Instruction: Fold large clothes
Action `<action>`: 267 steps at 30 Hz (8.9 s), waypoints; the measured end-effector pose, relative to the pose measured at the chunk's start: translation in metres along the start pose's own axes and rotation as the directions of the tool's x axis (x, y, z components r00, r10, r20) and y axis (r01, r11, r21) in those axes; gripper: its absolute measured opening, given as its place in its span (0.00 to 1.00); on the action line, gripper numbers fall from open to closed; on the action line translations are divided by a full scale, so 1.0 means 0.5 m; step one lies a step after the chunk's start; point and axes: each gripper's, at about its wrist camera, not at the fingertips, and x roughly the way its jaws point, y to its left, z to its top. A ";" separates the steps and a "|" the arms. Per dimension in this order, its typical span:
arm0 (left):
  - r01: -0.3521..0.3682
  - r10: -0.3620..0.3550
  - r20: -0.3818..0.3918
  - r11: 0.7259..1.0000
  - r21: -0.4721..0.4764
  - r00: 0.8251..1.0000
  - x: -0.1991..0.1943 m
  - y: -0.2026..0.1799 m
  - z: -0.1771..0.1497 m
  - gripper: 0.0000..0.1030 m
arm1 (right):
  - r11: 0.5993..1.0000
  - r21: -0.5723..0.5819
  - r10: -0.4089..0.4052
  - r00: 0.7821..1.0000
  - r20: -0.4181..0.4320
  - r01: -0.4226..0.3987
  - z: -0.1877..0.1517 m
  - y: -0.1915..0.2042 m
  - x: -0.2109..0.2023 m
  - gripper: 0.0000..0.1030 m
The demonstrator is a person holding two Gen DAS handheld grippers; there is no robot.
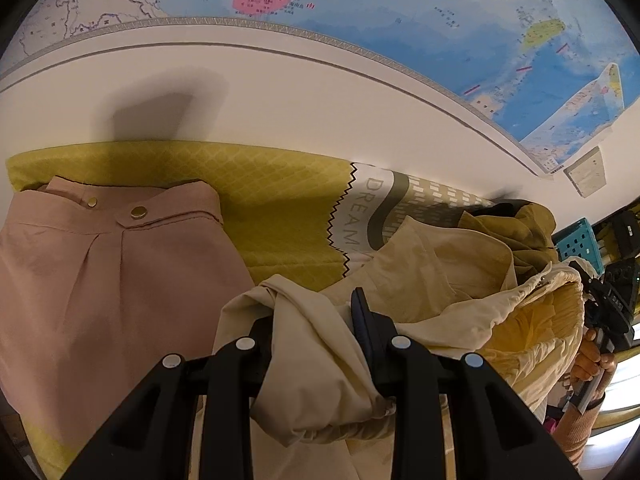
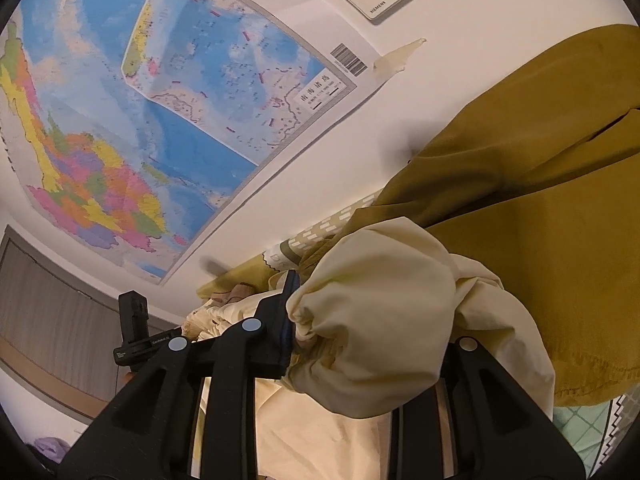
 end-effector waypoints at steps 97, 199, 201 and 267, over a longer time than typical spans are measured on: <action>0.168 -0.201 0.159 0.966 0.197 0.967 -0.111 0.059 -0.607 0.51 | 0.926 -0.191 -0.325 0.945 0.042 0.327 -0.484 -0.180 -0.388 0.49; -0.081 0.071 0.303 0.996 0.023 0.950 -0.051 0.074 -0.566 0.47 | 0.915 -0.226 -0.322 0.942 0.088 0.334 -0.388 -0.181 -0.234 0.46; -0.063 0.061 0.303 0.998 -0.004 0.951 -0.065 0.082 -0.571 0.48 | 0.924 -0.196 -0.316 0.945 0.087 0.327 -0.390 -0.166 -0.253 0.50; 0.354 -0.313 0.302 0.931 -0.090 0.900 0.020 -0.027 -0.547 0.93 | 0.980 0.166 -0.132 0.981 0.139 0.108 -0.461 -0.138 -0.201 0.92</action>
